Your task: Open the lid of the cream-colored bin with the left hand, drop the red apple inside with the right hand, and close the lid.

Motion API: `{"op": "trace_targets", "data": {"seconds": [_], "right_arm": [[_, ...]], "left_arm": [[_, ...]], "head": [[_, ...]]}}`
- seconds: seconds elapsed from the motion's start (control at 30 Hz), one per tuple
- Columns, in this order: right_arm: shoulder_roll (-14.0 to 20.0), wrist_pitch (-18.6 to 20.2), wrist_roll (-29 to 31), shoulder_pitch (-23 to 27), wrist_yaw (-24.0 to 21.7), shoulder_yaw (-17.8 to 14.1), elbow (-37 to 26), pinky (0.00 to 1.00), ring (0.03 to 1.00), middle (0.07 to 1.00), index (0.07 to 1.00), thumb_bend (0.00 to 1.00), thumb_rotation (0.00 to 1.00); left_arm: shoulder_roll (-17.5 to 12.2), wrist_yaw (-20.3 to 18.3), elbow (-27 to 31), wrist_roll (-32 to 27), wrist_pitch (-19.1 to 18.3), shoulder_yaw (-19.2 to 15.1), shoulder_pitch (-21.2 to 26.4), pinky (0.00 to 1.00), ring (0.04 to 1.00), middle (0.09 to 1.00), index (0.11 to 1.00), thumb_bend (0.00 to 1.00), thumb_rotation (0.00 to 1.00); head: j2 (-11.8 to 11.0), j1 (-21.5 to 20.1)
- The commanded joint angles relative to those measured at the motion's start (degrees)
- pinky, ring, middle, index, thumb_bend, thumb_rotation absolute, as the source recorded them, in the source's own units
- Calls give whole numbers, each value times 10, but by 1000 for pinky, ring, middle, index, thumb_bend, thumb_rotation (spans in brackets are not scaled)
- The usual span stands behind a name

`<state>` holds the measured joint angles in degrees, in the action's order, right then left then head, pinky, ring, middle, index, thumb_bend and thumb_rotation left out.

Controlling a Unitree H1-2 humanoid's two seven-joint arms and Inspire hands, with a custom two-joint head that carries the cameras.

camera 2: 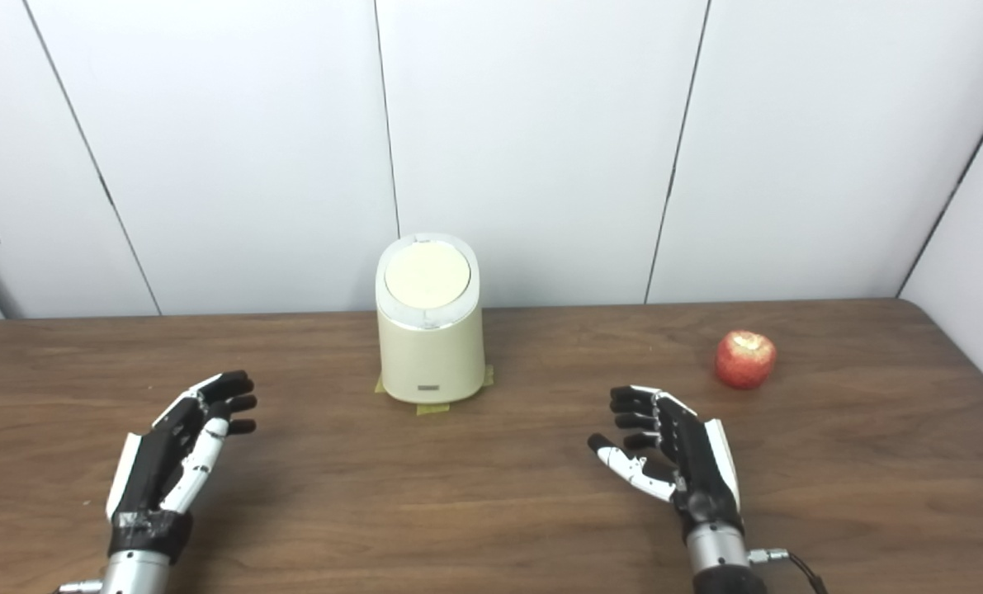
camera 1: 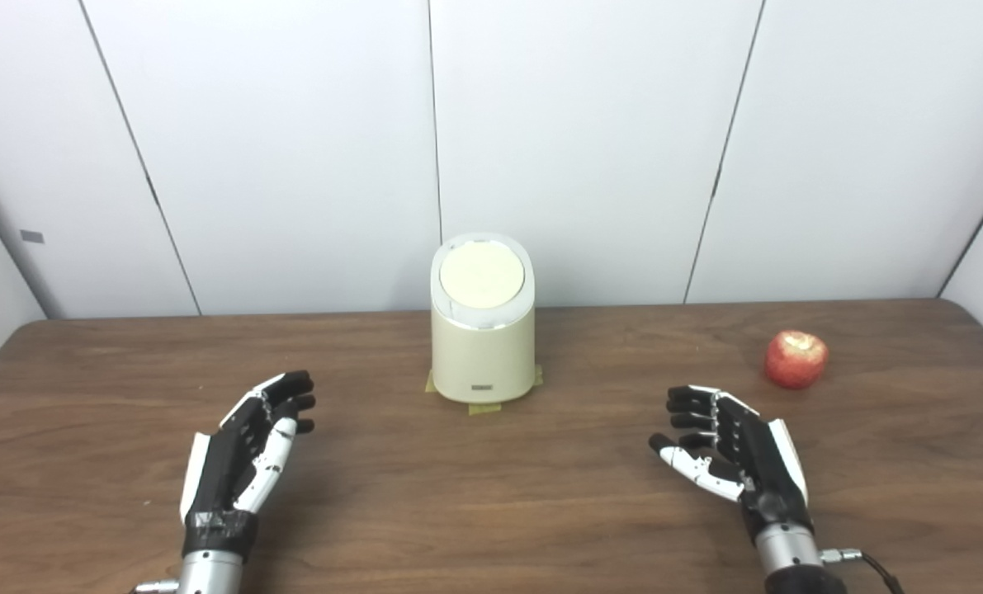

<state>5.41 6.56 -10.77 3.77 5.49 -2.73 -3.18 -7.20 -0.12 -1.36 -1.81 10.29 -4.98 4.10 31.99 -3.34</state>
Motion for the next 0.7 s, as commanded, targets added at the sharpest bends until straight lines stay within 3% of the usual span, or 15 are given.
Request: {"op": "trace_targets", "data": {"seconds": [0.0,0.5,0.53,0.57,0.6,0.67], "right_arm": [[2,-11,2,19,2,-3,-15,576,667,674,657,296,69],[-3,-11,0,23,7,-3,-7,573,663,670,655,303,82],[-3,-15,0,24,7,-3,-4,576,663,669,654,304,79],[-2,-18,0,25,6,-3,-1,578,662,666,651,304,71],[-1,-18,0,25,6,-3,1,579,661,665,650,304,67],[-1,-18,1,26,6,-3,2,585,661,668,652,303,67]], "left_arm": [[1,3,-14,12,20,3,0,669,752,775,746,266,481],[-4,-3,-19,12,13,5,8,687,772,790,762,260,503],[-9,-3,-9,27,-4,10,12,711,791,807,781,292,525],[-13,-2,-2,37,-17,14,15,761,835,844,819,385,572],[-24,-9,22,64,-64,25,21,779,850,856,832,416,589],[-39,-20,57,94,-137,40,30,948,969,970,961,746,718]], "head": [[1,0],[-6,-2],[-8,0],[-8,0],[-10,1],[-11,1]]}}
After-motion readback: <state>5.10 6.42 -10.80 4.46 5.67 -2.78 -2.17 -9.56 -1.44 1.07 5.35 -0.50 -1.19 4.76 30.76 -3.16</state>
